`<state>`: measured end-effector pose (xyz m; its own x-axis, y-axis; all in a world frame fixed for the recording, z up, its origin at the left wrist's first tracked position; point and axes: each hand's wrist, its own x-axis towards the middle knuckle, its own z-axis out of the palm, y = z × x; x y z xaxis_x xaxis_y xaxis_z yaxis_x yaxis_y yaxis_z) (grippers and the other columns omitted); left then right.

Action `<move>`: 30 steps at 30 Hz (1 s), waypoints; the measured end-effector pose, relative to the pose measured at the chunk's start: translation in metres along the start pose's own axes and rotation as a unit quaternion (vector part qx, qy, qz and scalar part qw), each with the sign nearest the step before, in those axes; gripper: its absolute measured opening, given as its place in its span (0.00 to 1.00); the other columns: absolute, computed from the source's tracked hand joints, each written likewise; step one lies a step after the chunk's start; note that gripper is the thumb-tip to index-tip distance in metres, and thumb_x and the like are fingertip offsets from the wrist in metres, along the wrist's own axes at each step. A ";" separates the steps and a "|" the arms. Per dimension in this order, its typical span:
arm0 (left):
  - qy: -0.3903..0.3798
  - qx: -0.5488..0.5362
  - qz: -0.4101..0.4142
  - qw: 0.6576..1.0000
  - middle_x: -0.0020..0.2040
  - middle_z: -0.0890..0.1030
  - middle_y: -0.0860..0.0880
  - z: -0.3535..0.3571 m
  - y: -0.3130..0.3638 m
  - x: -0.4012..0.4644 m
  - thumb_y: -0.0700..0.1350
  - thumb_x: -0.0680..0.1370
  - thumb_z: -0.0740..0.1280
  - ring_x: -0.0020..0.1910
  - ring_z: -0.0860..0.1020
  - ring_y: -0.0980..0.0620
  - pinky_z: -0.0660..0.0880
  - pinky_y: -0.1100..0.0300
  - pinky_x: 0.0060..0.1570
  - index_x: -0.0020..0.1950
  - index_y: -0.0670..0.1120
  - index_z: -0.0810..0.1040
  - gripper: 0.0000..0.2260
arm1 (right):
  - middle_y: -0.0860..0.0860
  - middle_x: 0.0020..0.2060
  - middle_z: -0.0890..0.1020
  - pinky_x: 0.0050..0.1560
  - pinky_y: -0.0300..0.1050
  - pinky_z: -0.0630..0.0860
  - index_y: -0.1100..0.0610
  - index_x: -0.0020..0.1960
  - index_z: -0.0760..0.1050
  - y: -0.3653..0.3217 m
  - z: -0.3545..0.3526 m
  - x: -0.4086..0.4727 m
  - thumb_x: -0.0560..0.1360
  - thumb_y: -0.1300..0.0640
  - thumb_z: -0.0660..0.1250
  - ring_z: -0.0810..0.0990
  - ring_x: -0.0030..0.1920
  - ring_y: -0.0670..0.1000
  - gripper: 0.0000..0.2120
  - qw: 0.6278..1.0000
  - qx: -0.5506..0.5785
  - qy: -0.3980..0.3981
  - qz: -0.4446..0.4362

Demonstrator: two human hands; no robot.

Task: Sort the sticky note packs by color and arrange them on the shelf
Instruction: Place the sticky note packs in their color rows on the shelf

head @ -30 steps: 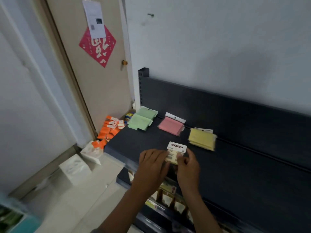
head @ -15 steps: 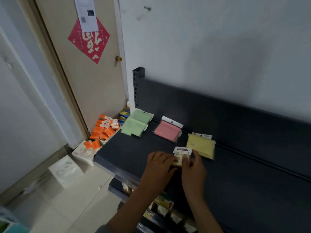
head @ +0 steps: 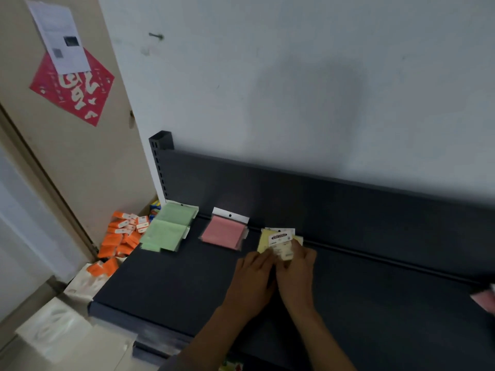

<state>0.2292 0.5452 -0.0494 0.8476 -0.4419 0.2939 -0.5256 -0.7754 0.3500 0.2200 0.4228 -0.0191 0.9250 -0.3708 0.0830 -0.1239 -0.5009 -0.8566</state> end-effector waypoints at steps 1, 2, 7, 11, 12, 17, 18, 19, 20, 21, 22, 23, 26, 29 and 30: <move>0.007 0.002 -0.002 1.000 0.74 0.71 0.51 0.001 -0.001 0.000 0.51 0.78 0.59 0.68 0.72 0.48 0.69 0.53 0.62 0.73 0.49 0.72 0.23 | 0.47 0.60 0.63 0.49 0.22 0.69 0.59 0.76 0.65 0.003 0.001 0.000 0.79 0.61 0.68 0.72 0.49 0.40 0.27 1.000 0.011 0.009 -0.001; 0.012 0.003 -0.003 1.000 0.74 0.72 0.51 0.000 -0.001 0.000 0.51 0.78 0.60 0.67 0.72 0.49 0.70 0.53 0.61 0.72 0.50 0.73 0.22 | 0.47 0.60 0.63 0.48 0.20 0.68 0.60 0.75 0.67 0.005 0.002 0.001 0.79 0.62 0.68 0.73 0.49 0.40 0.25 1.000 0.019 0.017 -0.005; 0.012 0.018 -0.020 1.000 0.74 0.70 0.52 -0.011 -0.013 0.001 0.51 0.78 0.59 0.68 0.69 0.49 0.68 0.53 0.62 0.73 0.51 0.71 0.23 | 0.52 0.63 0.69 0.60 0.44 0.77 0.58 0.69 0.74 0.010 0.012 0.016 0.78 0.56 0.70 0.79 0.57 0.53 0.21 0.999 -0.036 0.029 -0.027; 0.051 0.016 -0.039 0.998 0.66 0.74 0.52 -0.016 -0.026 0.001 0.51 0.77 0.63 0.62 0.72 0.50 0.70 0.56 0.56 0.65 0.51 0.76 0.17 | 0.51 0.64 0.69 0.63 0.51 0.76 0.56 0.72 0.72 0.015 0.017 0.018 0.79 0.54 0.69 0.76 0.61 0.53 0.22 0.997 -0.053 0.039 -0.036; 0.068 0.011 -0.053 0.996 0.63 0.75 0.53 -0.018 -0.029 0.004 0.50 0.76 0.65 0.58 0.74 0.51 0.71 0.57 0.54 0.63 0.52 0.76 0.15 | 0.51 0.64 0.69 0.64 0.52 0.76 0.56 0.72 0.72 0.016 0.018 0.017 0.79 0.53 0.68 0.75 0.62 0.52 0.22 0.996 -0.062 0.037 -0.045; 0.111 -0.019 -0.072 0.991 0.57 0.77 0.51 -0.027 -0.038 0.028 0.49 0.75 0.72 0.53 0.74 0.50 0.72 0.55 0.50 0.59 0.51 0.77 0.14 | 0.51 0.64 0.71 0.64 0.48 0.76 0.56 0.71 0.73 0.014 0.014 0.014 0.80 0.56 0.67 0.72 0.63 0.51 0.20 0.991 -0.097 0.041 -0.081; 0.110 -0.028 -0.061 0.992 0.57 0.77 0.51 -0.027 -0.038 0.031 0.49 0.75 0.72 0.54 0.74 0.50 0.71 0.55 0.50 0.59 0.51 0.77 0.13 | 0.51 0.64 0.72 0.63 0.48 0.77 0.55 0.70 0.74 0.014 0.013 0.014 0.80 0.57 0.66 0.72 0.62 0.51 0.19 0.990 -0.100 0.049 -0.082; 0.109 -0.039 -0.048 0.992 0.56 0.76 0.52 -0.027 -0.037 0.032 0.49 0.75 0.72 0.54 0.73 0.51 0.71 0.56 0.51 0.59 0.51 0.77 0.13 | 0.51 0.63 0.73 0.61 0.49 0.77 0.55 0.69 0.74 0.013 0.012 0.012 0.79 0.57 0.66 0.73 0.62 0.51 0.19 0.990 -0.100 0.058 -0.077; 0.107 -0.048 -0.031 0.993 0.56 0.76 0.52 -0.027 -0.036 0.033 0.48 0.76 0.71 0.54 0.73 0.51 0.71 0.56 0.51 0.59 0.51 0.77 0.12 | 0.52 0.63 0.73 0.60 0.49 0.78 0.56 0.69 0.75 0.013 0.011 0.009 0.79 0.57 0.66 0.73 0.61 0.51 0.18 0.990 -0.098 0.067 -0.071; 0.106 -0.054 -0.011 0.993 0.56 0.76 0.52 -0.027 -0.034 0.032 0.48 0.76 0.71 0.54 0.73 0.51 0.71 0.55 0.52 0.59 0.50 0.78 0.12 | 0.52 0.62 0.73 0.61 0.48 0.77 0.56 0.68 0.75 0.011 0.011 0.005 0.79 0.58 0.66 0.73 0.61 0.51 0.18 0.990 -0.099 0.077 -0.067; 0.103 -0.062 0.005 0.993 0.56 0.76 0.52 -0.027 -0.033 0.032 0.48 0.76 0.70 0.55 0.73 0.50 0.72 0.54 0.53 0.59 0.50 0.78 0.12 | 0.51 0.62 0.73 0.61 0.48 0.77 0.55 0.68 0.75 0.010 0.012 0.001 0.79 0.59 0.66 0.72 0.61 0.50 0.17 0.989 -0.098 0.088 -0.066; 0.099 -0.075 0.017 0.992 0.56 0.76 0.52 -0.027 -0.032 0.032 0.47 0.77 0.70 0.55 0.74 0.50 0.73 0.52 0.54 0.59 0.49 0.78 0.11 | 0.50 0.62 0.72 0.62 0.47 0.76 0.55 0.66 0.76 0.008 0.013 -0.003 0.79 0.60 0.67 0.72 0.61 0.50 0.16 0.989 -0.092 0.100 -0.062; 0.100 -0.107 0.065 0.987 0.55 0.77 0.51 -0.028 -0.026 0.028 0.46 0.76 0.72 0.54 0.75 0.49 0.74 0.51 0.54 0.58 0.48 0.79 0.11 | 0.48 0.61 0.72 0.62 0.45 0.75 0.54 0.63 0.77 0.002 0.016 -0.023 0.78 0.62 0.68 0.71 0.61 0.48 0.14 0.984 -0.081 0.145 -0.060; 0.108 -0.110 0.131 0.979 0.54 0.78 0.50 -0.028 -0.011 0.031 0.43 0.76 0.73 0.53 0.75 0.48 0.75 0.49 0.52 0.56 0.47 0.81 0.09 | 0.52 0.62 0.74 0.61 0.47 0.75 0.56 0.66 0.75 0.000 0.007 -0.043 0.79 0.62 0.66 0.72 0.60 0.50 0.16 0.969 -0.121 0.199 -0.077; 0.110 -0.108 0.153 0.976 0.55 0.79 0.49 -0.027 -0.004 0.030 0.42 0.76 0.73 0.54 0.75 0.47 0.74 0.48 0.53 0.56 0.47 0.82 0.09 | 0.54 0.64 0.73 0.63 0.47 0.74 0.56 0.68 0.74 0.004 0.002 -0.050 0.80 0.61 0.65 0.72 0.61 0.51 0.17 0.964 -0.145 0.209 -0.071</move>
<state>0.2551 0.5472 -0.0183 0.6253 -0.5120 0.5890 -0.7747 -0.4986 0.3890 0.1741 0.4408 -0.0272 0.7216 -0.5355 0.4387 -0.1586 -0.7448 -0.6482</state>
